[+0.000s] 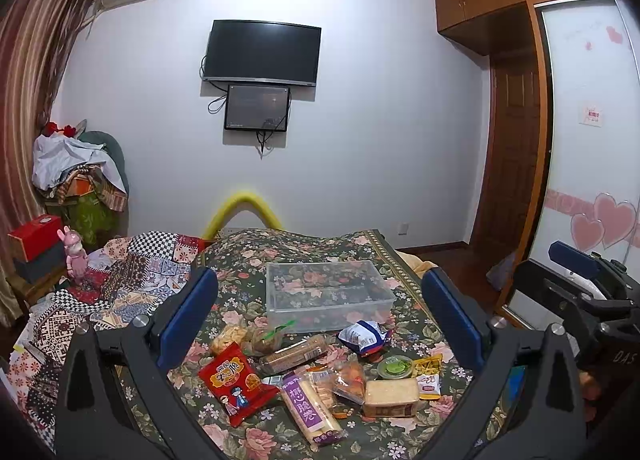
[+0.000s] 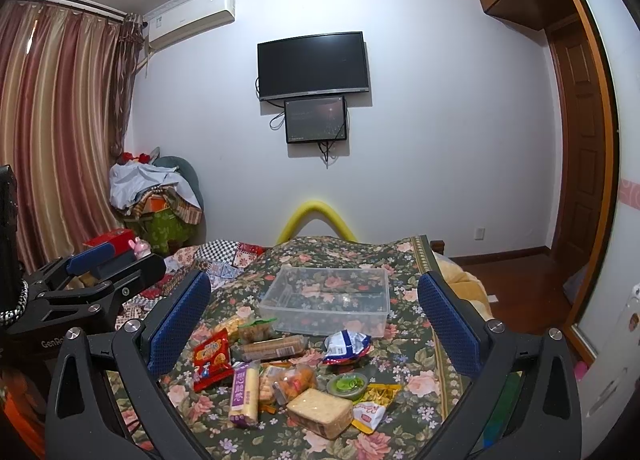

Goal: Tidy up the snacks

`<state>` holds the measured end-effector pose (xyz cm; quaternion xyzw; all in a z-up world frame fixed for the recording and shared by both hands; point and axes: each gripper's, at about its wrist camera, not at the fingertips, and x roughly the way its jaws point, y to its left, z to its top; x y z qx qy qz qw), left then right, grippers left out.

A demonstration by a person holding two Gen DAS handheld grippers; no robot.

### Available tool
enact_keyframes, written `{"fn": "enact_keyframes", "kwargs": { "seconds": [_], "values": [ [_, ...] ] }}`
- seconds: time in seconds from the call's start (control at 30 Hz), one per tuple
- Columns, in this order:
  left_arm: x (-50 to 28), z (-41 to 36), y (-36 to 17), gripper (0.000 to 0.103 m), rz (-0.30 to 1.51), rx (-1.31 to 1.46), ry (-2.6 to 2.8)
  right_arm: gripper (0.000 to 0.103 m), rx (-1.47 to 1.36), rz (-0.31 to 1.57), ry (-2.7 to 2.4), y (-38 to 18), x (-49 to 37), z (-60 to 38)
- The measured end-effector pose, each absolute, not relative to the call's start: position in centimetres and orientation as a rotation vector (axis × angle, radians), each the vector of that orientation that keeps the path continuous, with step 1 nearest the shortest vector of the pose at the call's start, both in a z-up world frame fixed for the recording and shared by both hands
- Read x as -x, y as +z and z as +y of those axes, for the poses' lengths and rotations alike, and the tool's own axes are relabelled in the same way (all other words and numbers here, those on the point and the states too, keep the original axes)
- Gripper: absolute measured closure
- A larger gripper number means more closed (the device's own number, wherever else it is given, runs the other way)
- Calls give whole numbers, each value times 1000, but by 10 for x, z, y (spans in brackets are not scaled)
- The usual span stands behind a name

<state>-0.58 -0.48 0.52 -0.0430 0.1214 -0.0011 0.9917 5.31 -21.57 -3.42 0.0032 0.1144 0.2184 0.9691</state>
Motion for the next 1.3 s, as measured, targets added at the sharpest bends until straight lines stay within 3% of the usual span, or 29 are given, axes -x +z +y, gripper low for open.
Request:
{"fn": "enact_keyframes", "kwargs": {
  "seconds": [1.3],
  "values": [
    [3,-8,-2,0,260,91,-6,0,-28,237,441,-34,-51,-222]
  ]
}}
